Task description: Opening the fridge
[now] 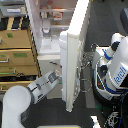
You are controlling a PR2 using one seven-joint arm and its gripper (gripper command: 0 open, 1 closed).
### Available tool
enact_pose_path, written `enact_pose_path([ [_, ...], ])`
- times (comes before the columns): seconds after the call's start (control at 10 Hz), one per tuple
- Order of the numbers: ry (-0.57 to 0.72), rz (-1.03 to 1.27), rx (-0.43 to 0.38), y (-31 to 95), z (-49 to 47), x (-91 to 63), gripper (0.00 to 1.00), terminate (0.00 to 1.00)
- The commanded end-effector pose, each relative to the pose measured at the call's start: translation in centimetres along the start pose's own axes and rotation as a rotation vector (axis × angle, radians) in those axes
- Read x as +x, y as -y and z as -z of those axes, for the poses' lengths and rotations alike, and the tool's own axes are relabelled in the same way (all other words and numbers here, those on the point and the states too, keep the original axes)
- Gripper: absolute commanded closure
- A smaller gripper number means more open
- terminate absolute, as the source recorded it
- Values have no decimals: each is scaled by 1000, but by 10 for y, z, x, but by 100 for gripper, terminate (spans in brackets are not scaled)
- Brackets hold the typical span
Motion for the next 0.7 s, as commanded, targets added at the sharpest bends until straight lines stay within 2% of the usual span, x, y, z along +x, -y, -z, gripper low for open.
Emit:
enact_pose_path([
  [0.1, 52, 26, 101, 190, -155, -146, 0, 0],
  [0.2, 59, 34, 81, 208, -165, -157, 0, 0],
  [0.3, 112, 152, 66, 261, -197, -176, 0, 0],
  [0.5, 179, 239, 104, 299, -224, -192, 0, 0],
  [0.6, 162, 208, 126, 282, -209, -193, 0, 0],
  [0.7, 121, 166, 115, 252, -182, -204, 0, 0],
])
